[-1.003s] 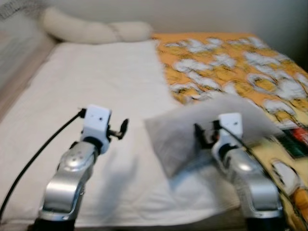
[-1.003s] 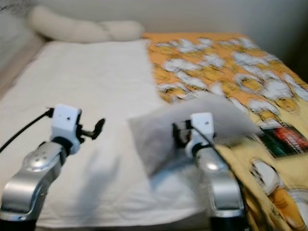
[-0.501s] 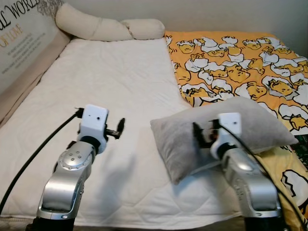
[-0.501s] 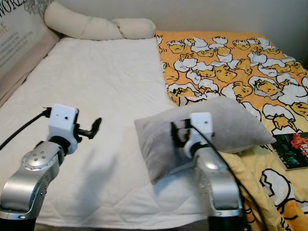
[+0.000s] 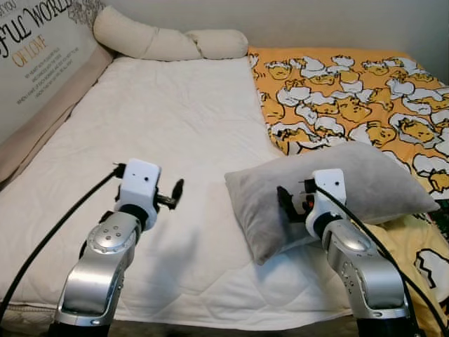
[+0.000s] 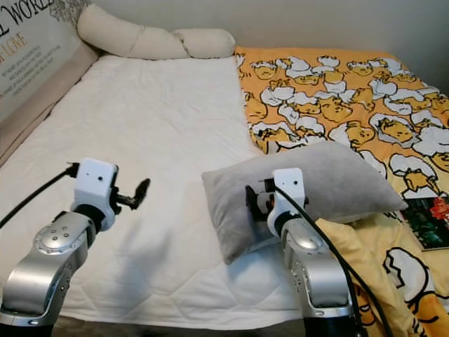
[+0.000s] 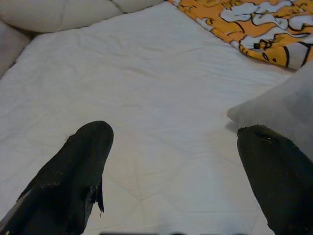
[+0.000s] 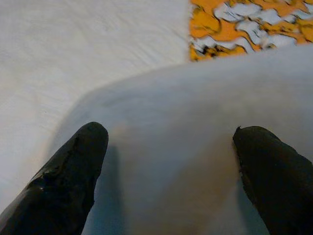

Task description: Clean up the room

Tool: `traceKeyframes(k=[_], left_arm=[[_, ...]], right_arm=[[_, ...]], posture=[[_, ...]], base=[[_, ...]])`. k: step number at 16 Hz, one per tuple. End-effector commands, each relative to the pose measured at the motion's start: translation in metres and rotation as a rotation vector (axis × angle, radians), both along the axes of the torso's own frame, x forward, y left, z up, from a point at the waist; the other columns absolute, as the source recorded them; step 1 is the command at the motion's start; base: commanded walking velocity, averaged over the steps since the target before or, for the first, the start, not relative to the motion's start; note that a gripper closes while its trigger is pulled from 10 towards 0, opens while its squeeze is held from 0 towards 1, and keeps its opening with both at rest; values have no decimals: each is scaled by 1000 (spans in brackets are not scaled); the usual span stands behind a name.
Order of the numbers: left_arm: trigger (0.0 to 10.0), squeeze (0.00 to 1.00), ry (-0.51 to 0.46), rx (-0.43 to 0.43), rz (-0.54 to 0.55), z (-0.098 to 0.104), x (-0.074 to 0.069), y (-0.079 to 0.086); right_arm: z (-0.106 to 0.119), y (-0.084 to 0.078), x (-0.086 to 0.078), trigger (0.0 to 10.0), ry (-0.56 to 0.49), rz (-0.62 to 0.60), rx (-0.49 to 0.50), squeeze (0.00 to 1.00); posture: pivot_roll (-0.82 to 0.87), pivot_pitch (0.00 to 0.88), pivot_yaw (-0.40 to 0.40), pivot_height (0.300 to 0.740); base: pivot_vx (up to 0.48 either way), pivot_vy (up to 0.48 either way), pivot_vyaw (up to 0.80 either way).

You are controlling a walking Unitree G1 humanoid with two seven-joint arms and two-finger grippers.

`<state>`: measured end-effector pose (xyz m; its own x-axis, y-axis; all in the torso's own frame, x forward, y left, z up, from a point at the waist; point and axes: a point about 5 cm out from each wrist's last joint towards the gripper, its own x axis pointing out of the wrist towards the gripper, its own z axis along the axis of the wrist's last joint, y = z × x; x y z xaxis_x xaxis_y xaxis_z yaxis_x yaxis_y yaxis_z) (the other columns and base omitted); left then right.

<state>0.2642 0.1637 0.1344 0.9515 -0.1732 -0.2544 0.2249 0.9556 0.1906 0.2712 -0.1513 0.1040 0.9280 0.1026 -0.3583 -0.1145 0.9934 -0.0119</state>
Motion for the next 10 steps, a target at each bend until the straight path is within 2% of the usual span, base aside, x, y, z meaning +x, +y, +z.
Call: traceKeyframes(k=[1,3,4,5,7,10], left_arm=[[10000,0,-16,9,-31,4,-2,-2],[10000,0,-7,25,-72,2,-8,-3],[10000,0,-6,28,-75,2,-8,-3],[10000,0,-13,29,-93,4,-12,-3],[10000,0,-14,31,-115,4,-16,-5],[10000,0,-8,33,-137,2,-21,-11]], right_arm=[[3,-8,0,10000,-3,-60,-14,0],[2,-23,0,10000,35,-261,30,0],[2,-25,-1,10000,42,-282,39,0],[0,-33,-6,10000,101,-418,141,1000],[-7,-39,-9,10000,174,-507,230,1000],[-14,-50,-13,10000,218,-571,225,1000]], posture=[[-44,0,-4,740],[-39,0,-3,740],[-39,0,-3,740],[-42,0,0,740],[-47,0,3,740],[-43,0,-1,740]], base=[[0,0,0],[0,0,0],[0,0,0],[0,0,0],[0,0,0],[0,0,0]])
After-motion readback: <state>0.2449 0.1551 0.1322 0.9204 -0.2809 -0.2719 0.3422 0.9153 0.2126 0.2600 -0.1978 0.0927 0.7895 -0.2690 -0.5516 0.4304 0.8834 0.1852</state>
